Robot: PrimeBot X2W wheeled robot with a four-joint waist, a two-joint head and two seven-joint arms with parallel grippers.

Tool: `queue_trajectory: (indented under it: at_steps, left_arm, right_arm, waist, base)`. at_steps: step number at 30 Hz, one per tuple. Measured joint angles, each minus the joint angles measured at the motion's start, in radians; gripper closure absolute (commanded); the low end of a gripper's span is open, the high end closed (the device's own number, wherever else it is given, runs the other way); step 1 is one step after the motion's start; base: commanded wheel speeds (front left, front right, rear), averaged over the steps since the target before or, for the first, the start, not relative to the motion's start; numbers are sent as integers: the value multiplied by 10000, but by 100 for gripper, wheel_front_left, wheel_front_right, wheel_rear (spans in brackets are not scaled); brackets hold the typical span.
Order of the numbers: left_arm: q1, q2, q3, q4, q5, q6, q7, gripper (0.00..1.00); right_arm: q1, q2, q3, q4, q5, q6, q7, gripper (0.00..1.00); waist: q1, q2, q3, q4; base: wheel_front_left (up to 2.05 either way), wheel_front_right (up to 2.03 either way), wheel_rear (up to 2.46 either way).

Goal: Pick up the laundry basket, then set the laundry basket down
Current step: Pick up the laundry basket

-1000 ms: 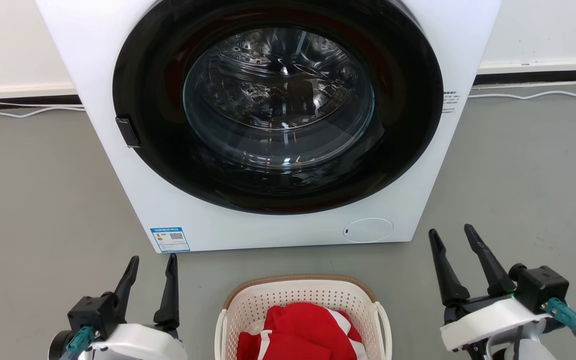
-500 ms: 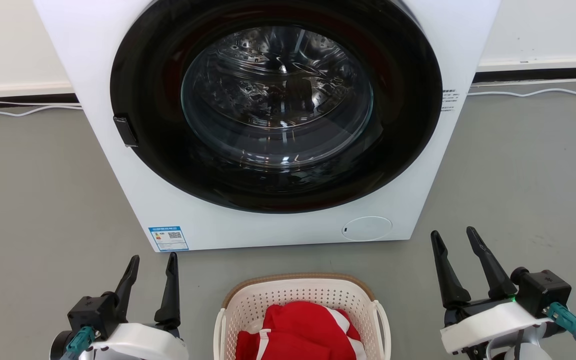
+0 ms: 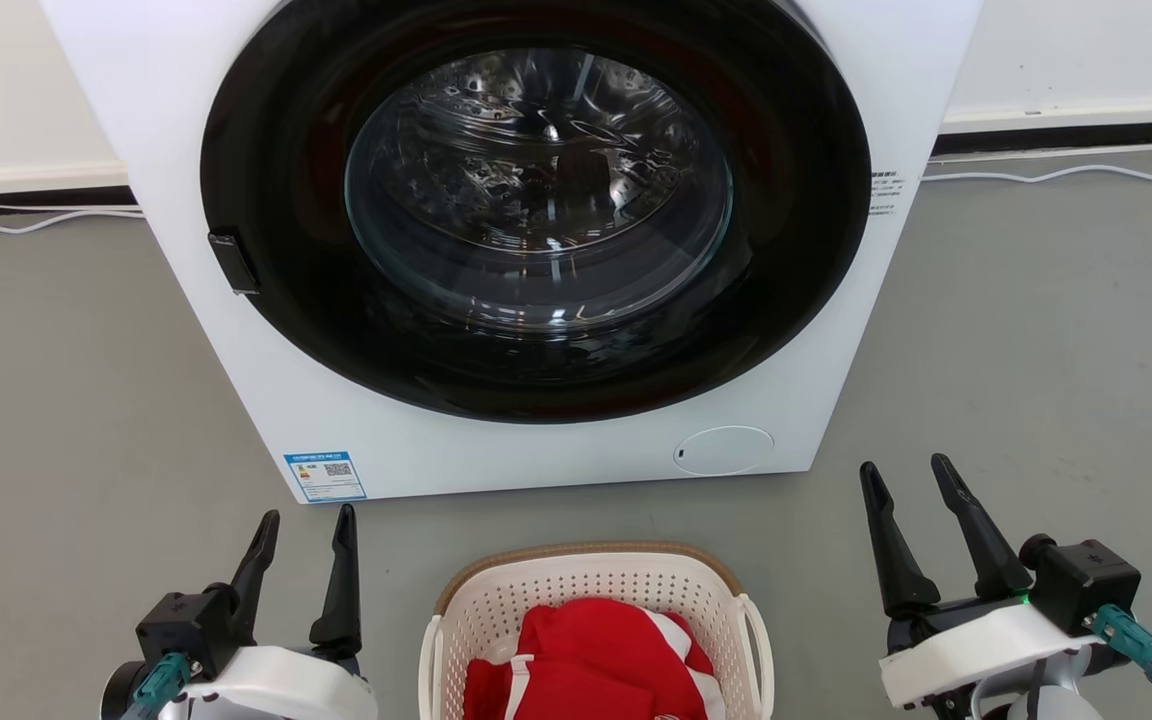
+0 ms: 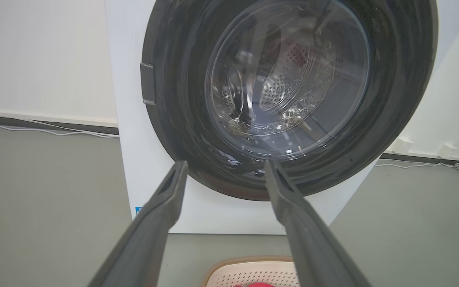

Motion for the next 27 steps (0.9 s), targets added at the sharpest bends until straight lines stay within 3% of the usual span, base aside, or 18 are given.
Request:
queue_trajectory:
  at_steps: [27]
  left_arm:
    - [-25,-6,19,71,-17,-42,0,0]
  right_arm:
    - [-20,138,-150,0,0,0,0,0]
  waist:
    - [0,0,445,-87]
  base:
    - [0,0,0]
